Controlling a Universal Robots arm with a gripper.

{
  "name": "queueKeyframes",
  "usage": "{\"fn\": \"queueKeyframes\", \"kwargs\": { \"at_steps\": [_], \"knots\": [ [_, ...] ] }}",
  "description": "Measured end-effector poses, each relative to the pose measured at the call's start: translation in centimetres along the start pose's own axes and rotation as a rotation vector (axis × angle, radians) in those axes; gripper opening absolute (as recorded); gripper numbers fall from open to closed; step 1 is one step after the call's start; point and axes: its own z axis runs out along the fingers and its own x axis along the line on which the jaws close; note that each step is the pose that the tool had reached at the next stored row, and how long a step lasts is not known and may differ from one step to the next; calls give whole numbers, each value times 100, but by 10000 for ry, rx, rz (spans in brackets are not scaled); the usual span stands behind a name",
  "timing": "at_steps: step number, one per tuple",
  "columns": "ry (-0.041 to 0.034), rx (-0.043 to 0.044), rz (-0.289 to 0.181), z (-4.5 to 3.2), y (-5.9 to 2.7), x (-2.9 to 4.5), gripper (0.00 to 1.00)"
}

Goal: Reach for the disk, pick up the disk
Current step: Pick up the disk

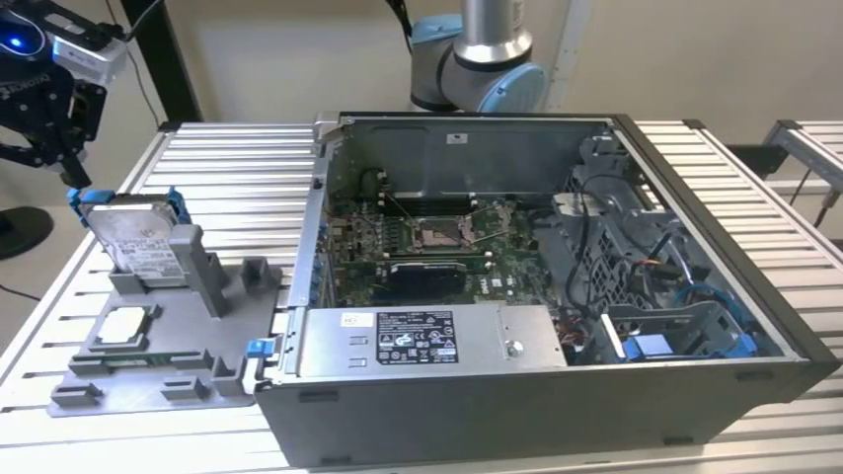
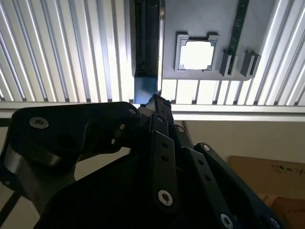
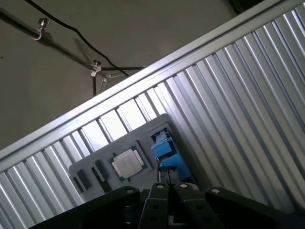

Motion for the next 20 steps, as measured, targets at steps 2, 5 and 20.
{"fn": "queueKeyframes", "kwargs": {
  "at_steps": [2, 5, 20],
  "knots": [
    [2, 9, -232, 0, 0, 0, 0],
    [8, 23, -565, 0, 1, 1, 0],
    [-33, 248, -2999, 3, 1, 1, 0]
  ]
}}
